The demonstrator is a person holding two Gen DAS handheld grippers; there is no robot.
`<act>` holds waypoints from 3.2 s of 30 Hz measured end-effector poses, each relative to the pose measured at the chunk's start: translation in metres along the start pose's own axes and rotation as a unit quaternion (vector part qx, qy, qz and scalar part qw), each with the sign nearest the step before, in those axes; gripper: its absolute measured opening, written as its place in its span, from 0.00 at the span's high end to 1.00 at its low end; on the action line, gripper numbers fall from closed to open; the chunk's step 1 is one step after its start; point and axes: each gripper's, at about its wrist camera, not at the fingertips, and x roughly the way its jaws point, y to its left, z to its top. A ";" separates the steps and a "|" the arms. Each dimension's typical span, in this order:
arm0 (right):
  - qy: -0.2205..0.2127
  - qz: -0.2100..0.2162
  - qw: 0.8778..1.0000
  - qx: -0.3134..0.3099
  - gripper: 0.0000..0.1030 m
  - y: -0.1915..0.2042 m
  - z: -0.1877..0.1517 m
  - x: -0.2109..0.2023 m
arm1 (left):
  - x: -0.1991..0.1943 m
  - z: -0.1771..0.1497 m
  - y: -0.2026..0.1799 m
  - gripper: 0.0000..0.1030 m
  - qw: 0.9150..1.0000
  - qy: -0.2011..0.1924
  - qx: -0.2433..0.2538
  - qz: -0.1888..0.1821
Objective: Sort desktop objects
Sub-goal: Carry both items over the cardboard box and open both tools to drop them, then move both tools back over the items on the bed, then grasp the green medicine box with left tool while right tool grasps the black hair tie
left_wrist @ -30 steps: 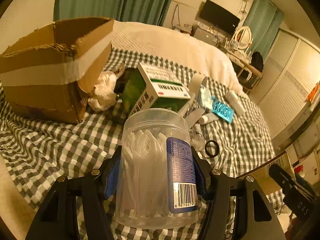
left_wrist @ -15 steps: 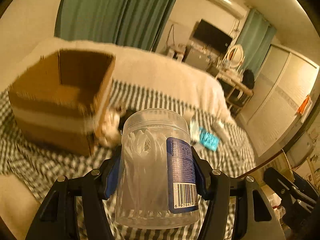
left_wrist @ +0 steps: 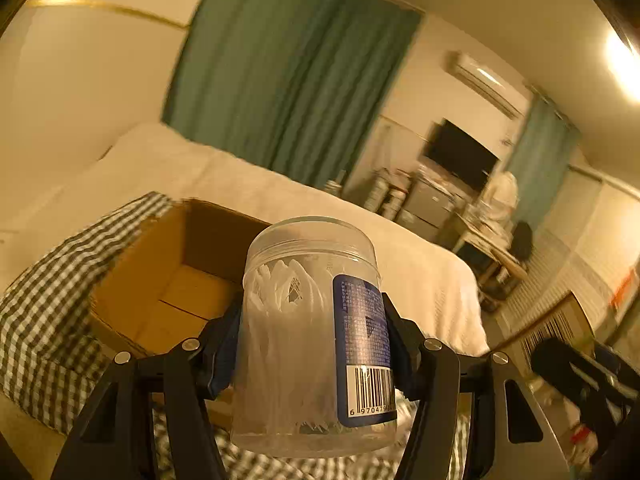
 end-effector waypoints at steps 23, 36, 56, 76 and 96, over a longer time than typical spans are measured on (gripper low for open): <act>0.059 0.104 0.993 0.015 0.22 0.093 0.035 0.166 | 0.066 0.003 0.099 0.09 0.994 0.016 0.017 0.109; 0.004 0.039 0.998 0.044 0.15 0.027 0.017 0.066 | 0.010 -0.018 0.035 0.06 0.996 0.035 0.047 0.060; 0.050 -0.094 0.986 0.129 0.15 -0.124 -0.147 -0.025 | 0.012 -0.165 -0.088 0.00 0.981 0.122 0.152 -0.003; 0.136 -0.070 0.972 0.178 0.40 -0.163 -0.209 0.111 | 0.096 -0.208 -0.112 0.00 0.980 0.130 0.143 0.044; 0.149 -0.060 0.967 0.197 0.92 -0.181 -0.231 0.159 | 0.133 -0.220 -0.125 0.00 0.986 0.091 0.102 0.098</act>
